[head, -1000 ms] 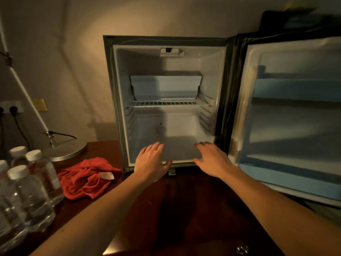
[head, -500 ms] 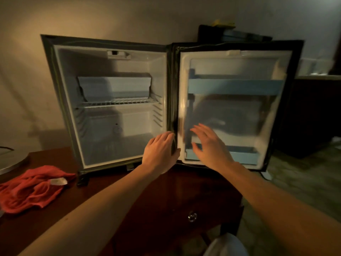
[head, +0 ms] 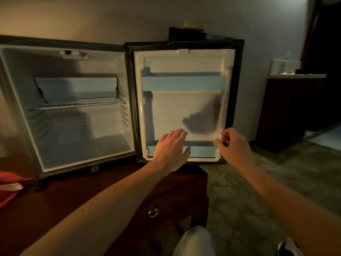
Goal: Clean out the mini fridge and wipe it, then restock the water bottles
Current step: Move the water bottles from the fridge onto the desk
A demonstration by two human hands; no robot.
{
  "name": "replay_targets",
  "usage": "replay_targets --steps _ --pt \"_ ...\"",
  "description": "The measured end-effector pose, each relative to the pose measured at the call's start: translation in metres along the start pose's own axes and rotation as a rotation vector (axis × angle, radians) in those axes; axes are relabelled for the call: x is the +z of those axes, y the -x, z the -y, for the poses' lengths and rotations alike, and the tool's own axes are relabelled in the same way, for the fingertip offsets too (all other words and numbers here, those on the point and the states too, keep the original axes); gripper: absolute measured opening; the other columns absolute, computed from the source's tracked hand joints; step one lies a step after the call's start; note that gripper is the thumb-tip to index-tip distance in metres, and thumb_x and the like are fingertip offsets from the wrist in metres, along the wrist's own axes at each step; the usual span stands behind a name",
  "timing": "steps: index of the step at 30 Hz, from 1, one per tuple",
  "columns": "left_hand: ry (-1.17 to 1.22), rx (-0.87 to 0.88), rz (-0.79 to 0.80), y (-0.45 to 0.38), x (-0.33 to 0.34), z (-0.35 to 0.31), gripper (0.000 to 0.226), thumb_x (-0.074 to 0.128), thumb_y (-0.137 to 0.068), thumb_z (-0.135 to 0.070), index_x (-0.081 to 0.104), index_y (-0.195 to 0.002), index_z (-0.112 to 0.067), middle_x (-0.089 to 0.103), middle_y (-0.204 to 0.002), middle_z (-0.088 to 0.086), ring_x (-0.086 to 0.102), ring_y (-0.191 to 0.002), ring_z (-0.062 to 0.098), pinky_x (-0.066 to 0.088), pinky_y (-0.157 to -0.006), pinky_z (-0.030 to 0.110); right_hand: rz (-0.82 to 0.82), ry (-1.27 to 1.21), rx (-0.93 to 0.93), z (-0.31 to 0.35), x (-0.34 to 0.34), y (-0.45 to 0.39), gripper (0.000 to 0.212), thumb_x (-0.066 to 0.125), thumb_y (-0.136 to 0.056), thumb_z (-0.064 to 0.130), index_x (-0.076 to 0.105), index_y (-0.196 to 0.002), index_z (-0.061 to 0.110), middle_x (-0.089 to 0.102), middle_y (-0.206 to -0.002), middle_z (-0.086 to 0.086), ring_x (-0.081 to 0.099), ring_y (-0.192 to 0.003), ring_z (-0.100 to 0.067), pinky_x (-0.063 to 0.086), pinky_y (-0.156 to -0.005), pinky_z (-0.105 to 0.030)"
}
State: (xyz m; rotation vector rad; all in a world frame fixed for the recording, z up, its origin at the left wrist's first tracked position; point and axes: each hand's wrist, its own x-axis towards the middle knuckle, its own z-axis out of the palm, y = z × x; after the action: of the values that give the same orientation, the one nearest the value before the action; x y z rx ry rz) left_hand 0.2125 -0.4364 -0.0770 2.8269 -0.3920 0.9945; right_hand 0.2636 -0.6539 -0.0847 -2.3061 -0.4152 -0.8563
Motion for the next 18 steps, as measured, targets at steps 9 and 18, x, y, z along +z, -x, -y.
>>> replay_targets --steps 9,18 --pt "-0.007 0.015 0.056 -0.033 0.050 -0.051 0.059 0.048 -0.096 -0.047 0.038 -0.146 -0.016 0.043 -0.149 -0.001 0.035 -0.138 0.016 0.023 -0.116 0.032 0.089 -0.377 0.434 -0.046 -0.005 -0.029 0.077 0.079 -0.078 0.041 0.037 -0.133 0.008 0.048 -0.128 -0.010 0.049 -0.107 -0.019 0.043 -0.088 -0.033" --pt "0.037 -0.035 0.207 -0.057 0.103 -0.081 0.051 0.049 -0.094 -0.048 0.048 -0.134 -0.017 0.055 -0.130 0.001 0.047 -0.125 0.019 0.032 -0.111 0.034 0.476 -0.581 0.407 -0.085 0.016 -0.060 0.115 0.079 -0.056 0.060 0.028 -0.151 0.019 0.041 -0.150 -0.006 0.045 -0.132 -0.025 0.042 -0.106 -0.044"
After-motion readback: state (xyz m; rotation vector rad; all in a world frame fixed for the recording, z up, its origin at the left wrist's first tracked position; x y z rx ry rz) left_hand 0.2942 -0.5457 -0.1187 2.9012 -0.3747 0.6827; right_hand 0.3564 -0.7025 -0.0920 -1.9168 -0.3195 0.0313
